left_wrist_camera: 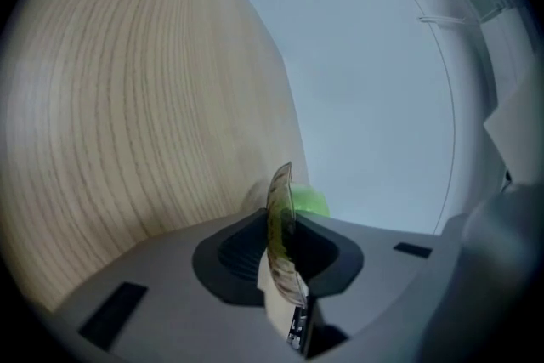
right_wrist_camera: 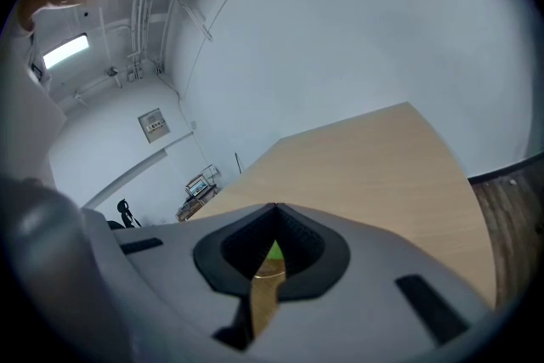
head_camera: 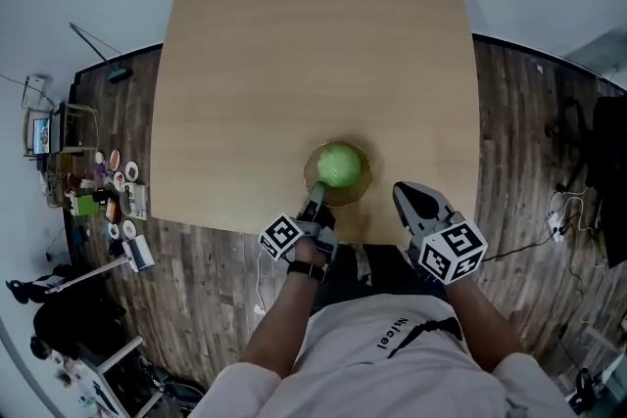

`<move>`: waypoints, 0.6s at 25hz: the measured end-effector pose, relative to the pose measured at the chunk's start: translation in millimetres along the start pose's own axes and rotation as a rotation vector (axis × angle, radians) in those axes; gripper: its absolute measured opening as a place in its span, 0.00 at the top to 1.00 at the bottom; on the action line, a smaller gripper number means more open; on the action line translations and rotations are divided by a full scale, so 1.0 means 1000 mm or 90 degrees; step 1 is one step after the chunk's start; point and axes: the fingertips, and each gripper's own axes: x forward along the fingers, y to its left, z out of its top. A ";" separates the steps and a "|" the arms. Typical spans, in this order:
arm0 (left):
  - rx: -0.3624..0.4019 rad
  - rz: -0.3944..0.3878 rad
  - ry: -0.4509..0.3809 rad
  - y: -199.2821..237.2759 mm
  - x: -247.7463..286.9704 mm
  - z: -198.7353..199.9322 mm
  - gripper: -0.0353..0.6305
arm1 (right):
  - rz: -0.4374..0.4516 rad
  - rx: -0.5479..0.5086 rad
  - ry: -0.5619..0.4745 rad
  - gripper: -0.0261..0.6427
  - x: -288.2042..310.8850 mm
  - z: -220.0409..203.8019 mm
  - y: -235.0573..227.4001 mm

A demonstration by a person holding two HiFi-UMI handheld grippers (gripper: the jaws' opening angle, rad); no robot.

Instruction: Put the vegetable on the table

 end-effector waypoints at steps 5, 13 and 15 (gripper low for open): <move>-0.013 0.001 -0.007 0.008 0.007 0.004 0.85 | -0.016 0.009 0.006 0.94 0.001 -0.004 -0.003; -0.018 0.004 -0.012 0.015 0.016 0.003 0.84 | -0.021 0.017 0.010 0.94 -0.003 -0.013 -0.007; -0.021 -0.007 -0.012 0.014 0.018 0.004 0.84 | -0.018 0.019 0.009 0.94 -0.002 -0.014 -0.006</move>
